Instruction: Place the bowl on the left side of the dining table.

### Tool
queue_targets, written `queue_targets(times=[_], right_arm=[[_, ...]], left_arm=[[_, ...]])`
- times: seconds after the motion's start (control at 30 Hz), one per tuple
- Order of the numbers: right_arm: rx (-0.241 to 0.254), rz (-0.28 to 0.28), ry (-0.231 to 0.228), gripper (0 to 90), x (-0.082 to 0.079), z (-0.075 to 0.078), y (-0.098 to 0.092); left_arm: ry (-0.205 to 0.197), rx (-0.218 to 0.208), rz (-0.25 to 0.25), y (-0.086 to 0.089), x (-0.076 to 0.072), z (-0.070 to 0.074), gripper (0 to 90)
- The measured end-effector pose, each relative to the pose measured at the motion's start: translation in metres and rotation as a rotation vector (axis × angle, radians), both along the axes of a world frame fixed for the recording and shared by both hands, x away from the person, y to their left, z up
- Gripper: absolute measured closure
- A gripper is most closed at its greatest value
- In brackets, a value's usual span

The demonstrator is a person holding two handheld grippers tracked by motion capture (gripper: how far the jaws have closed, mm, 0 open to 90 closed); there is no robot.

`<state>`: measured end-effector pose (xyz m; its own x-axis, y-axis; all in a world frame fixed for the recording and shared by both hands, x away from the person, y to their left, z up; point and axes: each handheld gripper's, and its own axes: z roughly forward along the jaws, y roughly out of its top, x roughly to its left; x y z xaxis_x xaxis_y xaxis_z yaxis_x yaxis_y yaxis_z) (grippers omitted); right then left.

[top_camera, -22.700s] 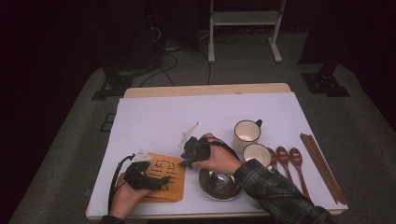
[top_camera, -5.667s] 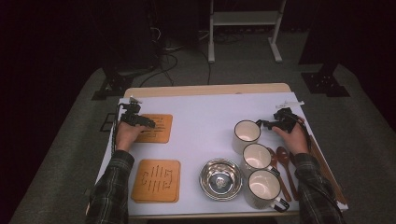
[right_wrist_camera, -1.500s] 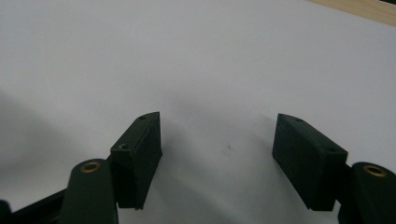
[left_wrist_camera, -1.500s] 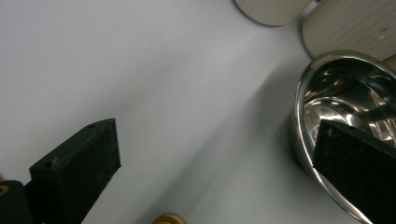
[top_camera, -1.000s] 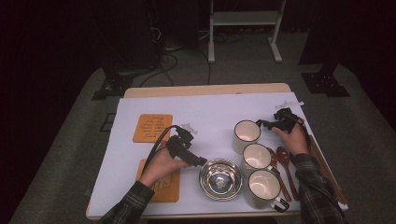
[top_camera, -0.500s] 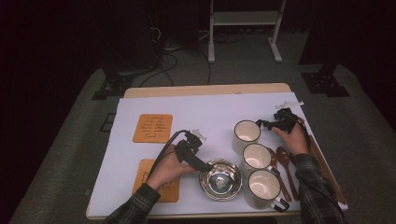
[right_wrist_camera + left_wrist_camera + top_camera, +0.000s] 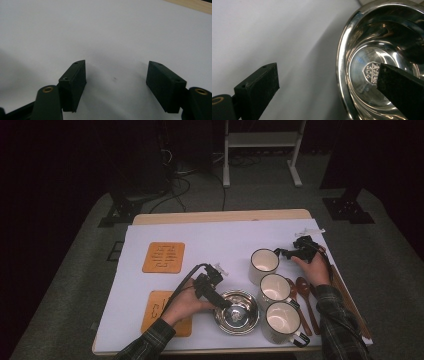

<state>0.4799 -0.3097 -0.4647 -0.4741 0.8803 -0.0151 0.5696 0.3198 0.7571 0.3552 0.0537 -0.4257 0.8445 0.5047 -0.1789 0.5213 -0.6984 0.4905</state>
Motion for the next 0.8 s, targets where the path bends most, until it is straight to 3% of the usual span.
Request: queue_targets(times=[0.57, 0.7, 0.8], right_arm=[[0.0, -0.001, 0.0, 30.5, 0.0, 0.0, 0.0], [-0.003, -0.001, -0.001, 30.2, 0.0, 0.0, 0.0], [-0.002, -0.002, -0.002, 30.1, 0.0, 0.0, 0.0]], left_arm=[[0.005, 0.022, -0.044, -0.017, -0.007, -0.009, 7.5], [-0.024, 0.053, -0.054, -0.021, -0.011, -0.01, 8.4], [-0.046, 0.066, -0.053, -0.021, -0.012, -0.009, 14.4]])
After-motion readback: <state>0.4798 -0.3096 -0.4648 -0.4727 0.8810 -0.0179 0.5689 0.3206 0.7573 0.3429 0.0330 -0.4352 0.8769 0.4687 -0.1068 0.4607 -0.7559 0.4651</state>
